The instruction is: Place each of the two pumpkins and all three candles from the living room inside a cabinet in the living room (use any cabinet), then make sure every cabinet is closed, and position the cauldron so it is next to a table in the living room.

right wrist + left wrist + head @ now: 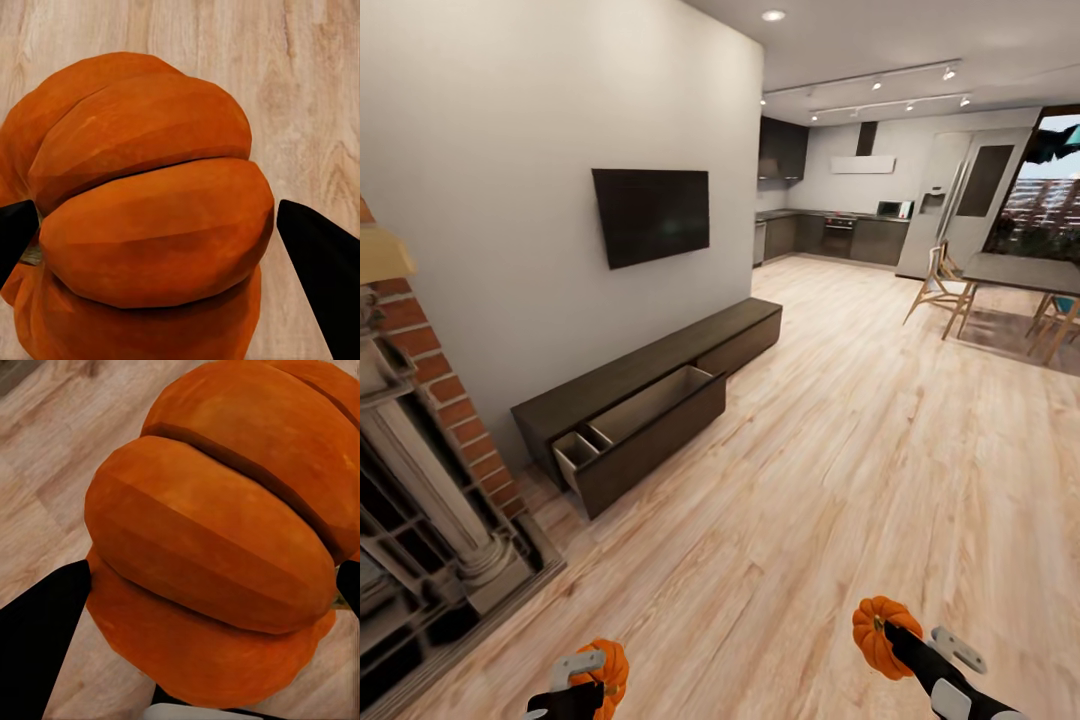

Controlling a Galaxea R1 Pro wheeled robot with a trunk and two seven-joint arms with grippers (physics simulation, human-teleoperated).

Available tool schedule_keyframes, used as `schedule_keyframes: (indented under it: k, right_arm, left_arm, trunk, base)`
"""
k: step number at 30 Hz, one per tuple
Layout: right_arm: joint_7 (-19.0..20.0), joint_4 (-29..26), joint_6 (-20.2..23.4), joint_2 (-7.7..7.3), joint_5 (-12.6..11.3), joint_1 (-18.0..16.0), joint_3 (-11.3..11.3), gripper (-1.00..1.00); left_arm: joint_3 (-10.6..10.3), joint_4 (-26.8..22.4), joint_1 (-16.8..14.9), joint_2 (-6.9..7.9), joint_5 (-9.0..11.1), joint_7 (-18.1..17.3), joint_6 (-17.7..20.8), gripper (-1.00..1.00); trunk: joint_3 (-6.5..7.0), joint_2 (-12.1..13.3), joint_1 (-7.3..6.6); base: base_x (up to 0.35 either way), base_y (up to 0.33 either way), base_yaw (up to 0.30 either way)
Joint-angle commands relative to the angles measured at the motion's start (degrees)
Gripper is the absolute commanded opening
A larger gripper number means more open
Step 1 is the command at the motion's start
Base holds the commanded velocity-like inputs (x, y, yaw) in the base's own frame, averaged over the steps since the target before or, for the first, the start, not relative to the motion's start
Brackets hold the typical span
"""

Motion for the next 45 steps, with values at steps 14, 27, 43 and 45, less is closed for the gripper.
schedule_keyframes:
  k: [14,27,43,45]
  right_arm:
    - [0.29,0.03,-0.10,1.29,-0.55,-0.05,0.28,-1.00]
    - [0.29,0.03,-0.10,1.32,-0.46,-0.02,0.28,-1.00]
    - [0.29,0.03,-0.10,1.32,-0.54,-0.02,0.28,-1.00]
    - [0.29,0.03,-0.10,1.32,-0.54,-0.03,0.28,-1.00]
  left_arm:
    - [-0.56,-0.18,0.02,-0.25,0.26,0.56,0.23,-1.00]
    - [-0.57,-0.18,0.01,-0.28,0.26,0.64,0.23,-1.00]
    - [-0.57,-0.18,0.02,-0.59,0.20,0.65,0.22,-1.00]
    - [-0.59,-0.18,0.03,-0.67,0.22,0.68,0.21,-1.00]
  trunk:
    - [-0.06,-0.05,0.04]
    - [-0.06,-0.05,0.04]
    - [-0.06,-0.05,0.04]
    - [-0.06,-0.05,0.04]
  base:
    - [0.320,-0.147,0.000]
    - [0.320,-0.144,0.000]
    - [0.320,-0.095,0.000]
    - [0.320,-0.076,0.000]
